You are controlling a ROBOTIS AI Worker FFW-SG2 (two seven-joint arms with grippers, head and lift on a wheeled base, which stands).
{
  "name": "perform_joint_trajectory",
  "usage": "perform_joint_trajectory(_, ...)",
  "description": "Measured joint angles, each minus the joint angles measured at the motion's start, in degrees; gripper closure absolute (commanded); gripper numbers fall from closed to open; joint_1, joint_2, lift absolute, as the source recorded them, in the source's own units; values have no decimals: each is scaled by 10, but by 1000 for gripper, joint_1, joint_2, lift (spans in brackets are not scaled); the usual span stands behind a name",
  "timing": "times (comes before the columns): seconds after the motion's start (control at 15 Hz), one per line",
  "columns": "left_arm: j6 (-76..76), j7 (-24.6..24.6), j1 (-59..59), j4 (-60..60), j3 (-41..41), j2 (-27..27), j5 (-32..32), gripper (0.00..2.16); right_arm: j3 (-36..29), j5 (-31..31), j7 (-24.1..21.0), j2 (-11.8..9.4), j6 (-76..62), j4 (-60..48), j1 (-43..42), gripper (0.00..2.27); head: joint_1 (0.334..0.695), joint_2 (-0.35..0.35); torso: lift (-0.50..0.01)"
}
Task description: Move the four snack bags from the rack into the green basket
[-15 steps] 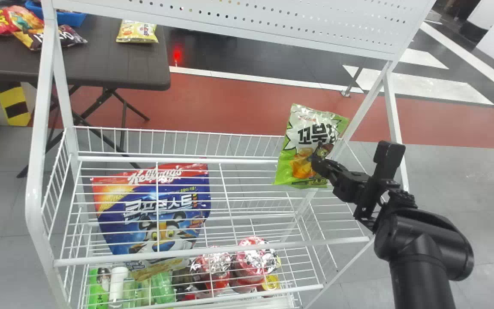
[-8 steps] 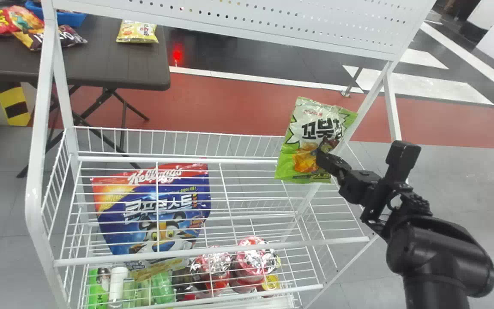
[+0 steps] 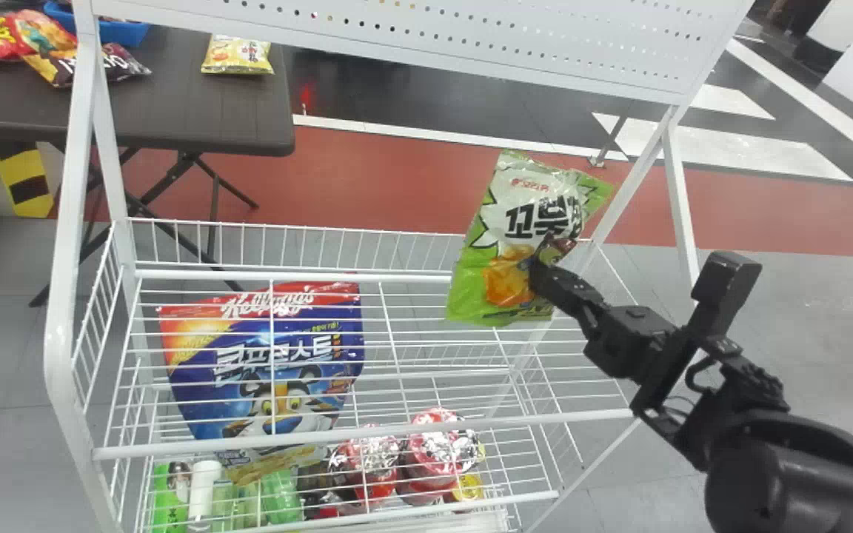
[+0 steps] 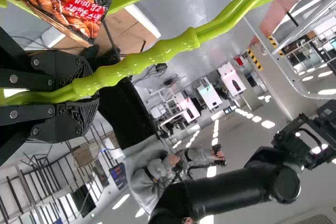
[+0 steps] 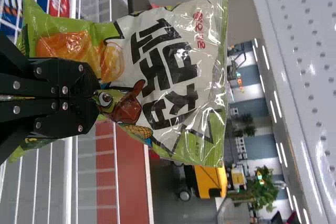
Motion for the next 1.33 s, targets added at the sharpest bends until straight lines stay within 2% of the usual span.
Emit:
perform_joint_trajectory(0.33, 0, 1, 1, 0, 4, 0, 1, 1993, 5, -54, 23, 33, 192, -179, 128, 2192, 695, -350, 0)
perform_joint_trajectory(0.53, 0, 2, 1, 1, 4, 0, 1, 1993, 14, -68, 54, 44, 316, -227, 191, 2192, 695, -350, 0)
perform_joint_trajectory(0.67, -1, 4, 1, 2, 3, 0, 2, 1993, 29, -66, 59, 44, 371, -227, 219, 2192, 695, -350, 0)
perform_joint_trajectory(0.93, -4, 8, 1, 2, 1, 0, 2, 1993, 111, -18, 54, 24, 385, -145, 246, 2192, 695, -350, 0)
perform_joint_trajectory(1.33, -4, 9, 2, 1, -1, 0, 1, 1993, 238, 59, 21, -17, 343, -17, 217, 2192, 695, -350, 0)
